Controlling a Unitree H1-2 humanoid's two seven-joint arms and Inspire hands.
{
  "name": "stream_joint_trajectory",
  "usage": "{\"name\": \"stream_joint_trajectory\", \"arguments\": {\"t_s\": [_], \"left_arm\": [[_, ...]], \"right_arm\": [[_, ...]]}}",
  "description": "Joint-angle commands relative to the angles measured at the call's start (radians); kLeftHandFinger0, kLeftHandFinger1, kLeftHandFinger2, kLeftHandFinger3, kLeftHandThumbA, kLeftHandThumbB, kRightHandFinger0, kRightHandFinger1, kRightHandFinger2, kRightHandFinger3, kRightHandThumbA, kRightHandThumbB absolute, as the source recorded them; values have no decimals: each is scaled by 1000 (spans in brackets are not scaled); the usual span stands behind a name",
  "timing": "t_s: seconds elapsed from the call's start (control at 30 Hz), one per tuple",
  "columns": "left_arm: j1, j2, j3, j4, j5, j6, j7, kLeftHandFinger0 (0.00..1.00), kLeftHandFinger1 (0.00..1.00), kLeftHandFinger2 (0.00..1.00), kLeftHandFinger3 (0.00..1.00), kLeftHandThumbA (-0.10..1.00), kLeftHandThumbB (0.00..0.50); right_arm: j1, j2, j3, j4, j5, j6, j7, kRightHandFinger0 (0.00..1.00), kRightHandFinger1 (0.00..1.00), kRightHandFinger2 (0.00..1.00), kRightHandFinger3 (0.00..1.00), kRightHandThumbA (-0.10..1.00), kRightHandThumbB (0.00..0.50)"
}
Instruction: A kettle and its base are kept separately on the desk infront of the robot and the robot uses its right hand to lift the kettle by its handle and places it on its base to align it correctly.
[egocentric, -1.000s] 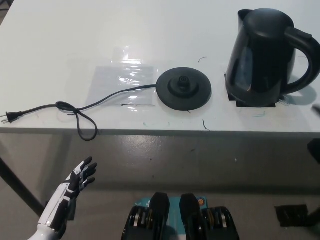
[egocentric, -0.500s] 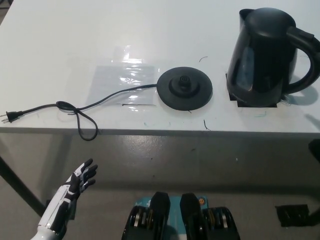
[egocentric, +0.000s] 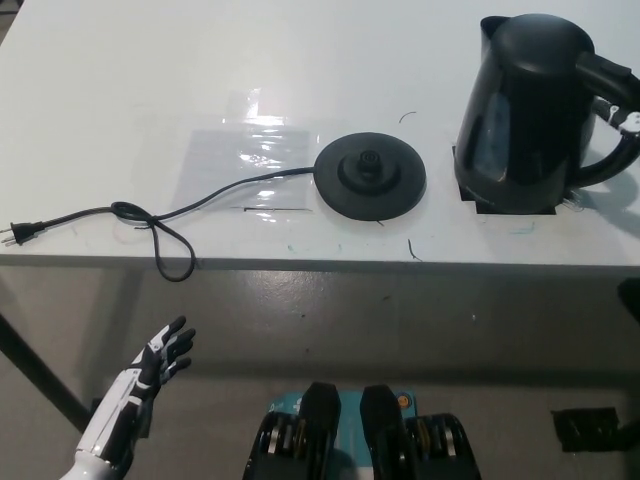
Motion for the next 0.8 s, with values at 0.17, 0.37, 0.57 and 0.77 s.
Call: {"name": "stream_joint_trajectory", "arguments": {"t_s": [0.17,0.37,0.57,0.77], "left_arm": [[-13,12,4,-28,-14,-37,-17,1000,1000,1000,1000,997,126],[-18,15,8,-31,-17,-26,-15,1000,1000,1000,1000,996,144],[-21,13,9,-20,-21,-31,-17,1000,1000,1000,1000,1000,132],[-25,12,7,-22,-20,-24,-16,1000,1000,1000,1000,1000,125]], "right_arm": [[-87,-9,25,114,-14,-59,9,1000,1000,1000,1000,1000,318],[-95,-14,26,195,-14,-80,9,1000,1000,1000,1000,1000,311],[-91,-12,20,187,-12,-73,2,1000,1000,1000,1000,996,279],[-99,-5,3,165,-31,-72,-66,1000,1000,1000,1000,955,311]]}}
